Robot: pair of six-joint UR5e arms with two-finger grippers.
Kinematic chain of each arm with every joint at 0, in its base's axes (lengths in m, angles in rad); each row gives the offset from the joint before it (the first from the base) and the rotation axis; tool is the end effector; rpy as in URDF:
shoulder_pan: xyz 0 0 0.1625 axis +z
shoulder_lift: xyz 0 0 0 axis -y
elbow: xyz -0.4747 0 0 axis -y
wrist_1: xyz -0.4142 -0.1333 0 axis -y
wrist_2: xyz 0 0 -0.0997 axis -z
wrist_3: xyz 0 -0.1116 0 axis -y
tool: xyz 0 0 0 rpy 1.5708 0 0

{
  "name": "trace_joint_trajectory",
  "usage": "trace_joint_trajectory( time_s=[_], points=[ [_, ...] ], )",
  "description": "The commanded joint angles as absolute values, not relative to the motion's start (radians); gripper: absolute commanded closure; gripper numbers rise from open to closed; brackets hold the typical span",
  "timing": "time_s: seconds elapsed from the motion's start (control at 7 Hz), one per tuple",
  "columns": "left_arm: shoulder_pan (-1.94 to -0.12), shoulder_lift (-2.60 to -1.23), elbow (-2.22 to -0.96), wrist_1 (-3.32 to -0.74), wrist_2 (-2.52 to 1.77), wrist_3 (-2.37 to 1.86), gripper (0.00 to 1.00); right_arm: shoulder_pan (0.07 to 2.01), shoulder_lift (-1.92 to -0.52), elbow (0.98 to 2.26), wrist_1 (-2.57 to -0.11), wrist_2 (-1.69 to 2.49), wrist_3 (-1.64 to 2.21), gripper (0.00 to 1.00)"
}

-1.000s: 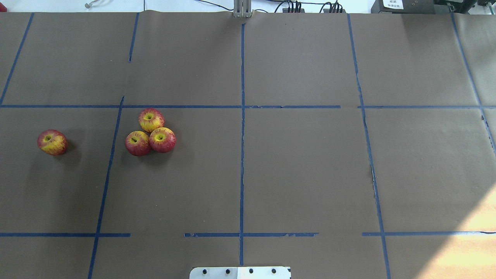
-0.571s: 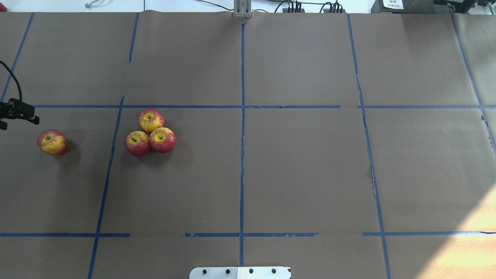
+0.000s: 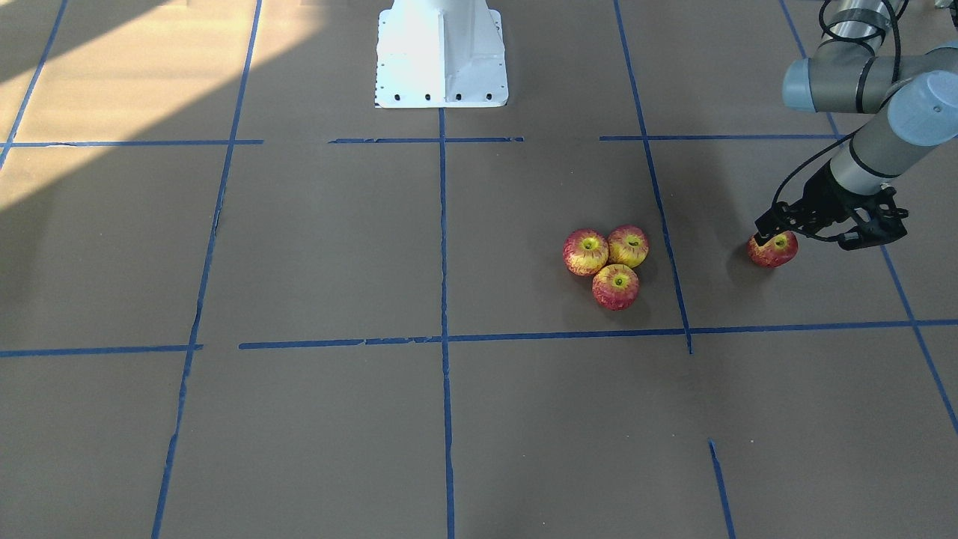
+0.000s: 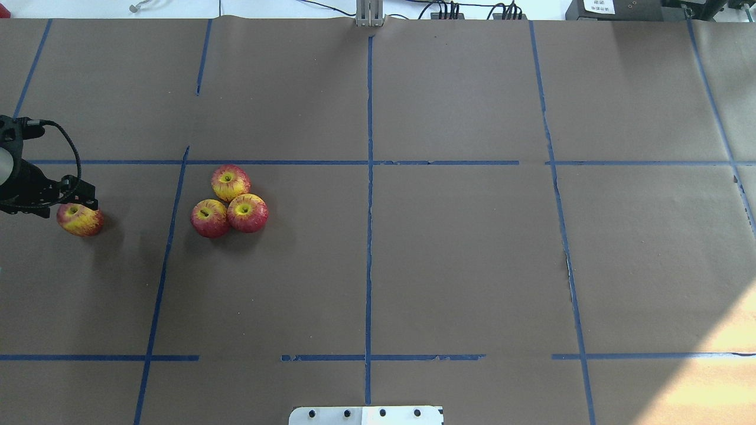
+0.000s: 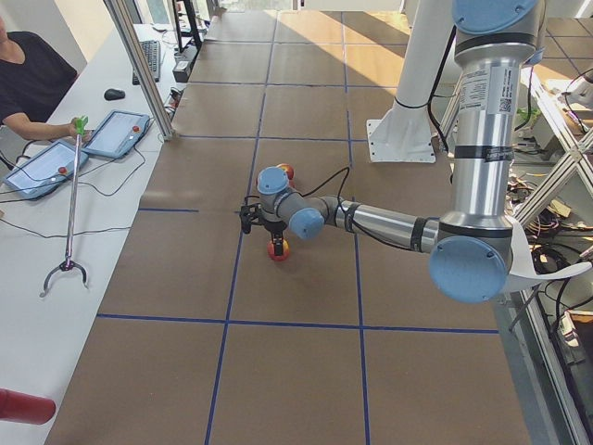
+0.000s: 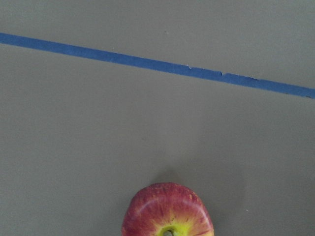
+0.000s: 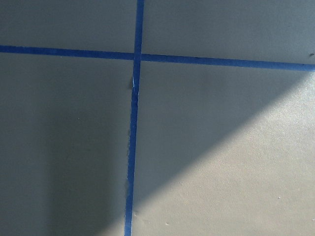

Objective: Stack apples
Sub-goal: 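Lower the left gripper over the lone apple and close on it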

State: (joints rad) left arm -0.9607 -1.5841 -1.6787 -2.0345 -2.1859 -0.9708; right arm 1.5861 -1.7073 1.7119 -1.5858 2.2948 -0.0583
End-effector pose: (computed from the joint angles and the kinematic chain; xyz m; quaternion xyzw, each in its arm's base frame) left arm 0.2592 -0.4910 0.6080 -0.0127 0.3992 -0.0778 0.9135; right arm 0.0662 -0.4475 0.7155 0.0082 -0.3541 -0.0183 0.9350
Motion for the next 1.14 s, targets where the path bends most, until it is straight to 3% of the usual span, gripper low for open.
trace_joint_trajectory(
  time_s=[0.0, 0.86, 1.0],
  points=[
    [-0.948, -1.589, -1.663, -2.039, -2.158, -0.971, 0.00, 1.586, -1.707, 1.712, -1.586, 2.295, -0.058, 0.00],
    [-0.945, -1.626, -1.583, -2.043, -2.158, -0.965, 0.01, 1.586, -1.707, 1.712, -1.586, 2.295, -0.058, 0.00],
    [-0.943, -1.626, -1.569, -2.065, -2.158, -0.965, 0.08, 1.586, -1.707, 1.712, -1.586, 2.295, -0.058, 0.00]
  ],
)
